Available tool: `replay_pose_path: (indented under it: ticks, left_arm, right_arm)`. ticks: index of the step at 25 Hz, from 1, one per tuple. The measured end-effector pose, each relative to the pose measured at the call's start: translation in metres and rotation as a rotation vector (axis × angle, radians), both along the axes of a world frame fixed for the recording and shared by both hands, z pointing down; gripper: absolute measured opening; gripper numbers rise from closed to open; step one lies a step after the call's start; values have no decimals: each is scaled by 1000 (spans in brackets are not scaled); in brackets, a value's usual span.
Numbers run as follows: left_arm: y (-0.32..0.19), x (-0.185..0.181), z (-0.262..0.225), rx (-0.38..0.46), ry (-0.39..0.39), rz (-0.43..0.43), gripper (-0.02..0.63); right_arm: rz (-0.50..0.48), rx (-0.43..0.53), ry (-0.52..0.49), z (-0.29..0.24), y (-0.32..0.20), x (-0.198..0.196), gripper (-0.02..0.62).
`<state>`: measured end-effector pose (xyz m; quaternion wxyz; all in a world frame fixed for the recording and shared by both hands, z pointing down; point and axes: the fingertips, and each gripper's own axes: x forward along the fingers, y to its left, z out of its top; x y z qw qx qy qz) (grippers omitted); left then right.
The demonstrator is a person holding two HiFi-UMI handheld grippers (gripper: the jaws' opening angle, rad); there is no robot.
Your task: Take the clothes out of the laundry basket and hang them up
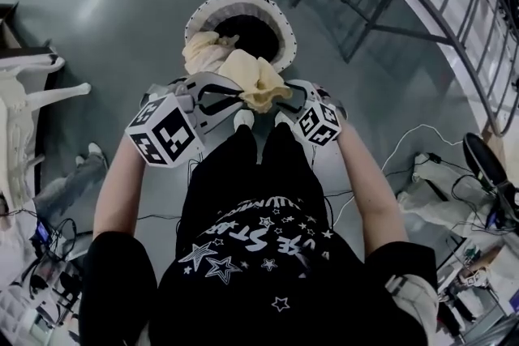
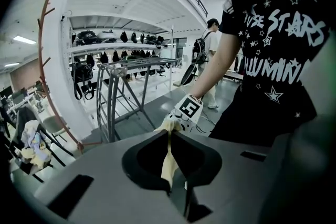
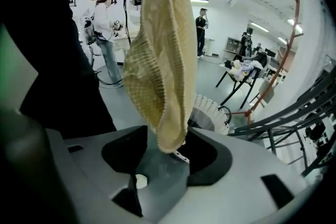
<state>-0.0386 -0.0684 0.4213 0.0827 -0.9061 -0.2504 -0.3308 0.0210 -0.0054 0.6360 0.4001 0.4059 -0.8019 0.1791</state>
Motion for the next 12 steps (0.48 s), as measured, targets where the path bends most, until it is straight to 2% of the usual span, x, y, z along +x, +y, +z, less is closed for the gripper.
replay_pose_path:
  ticks: [1,3,7,12]
  left_arm:
    - [-1,0,1,6,-2,-1,35]
    - [-6,2,4,15,-12,-10,35]
    - [-23,-1,7,7,-16,-59,35]
    - [-47,0,-7,11,29,-105,35]
  right_arm:
    - [37,25,19,-1,-7,5,202]
    - [110,58,54,-3,-18,18,62]
    - [220,58,54,-20,-14,41,51]
    - [285,93,71,-73,0,67,49]
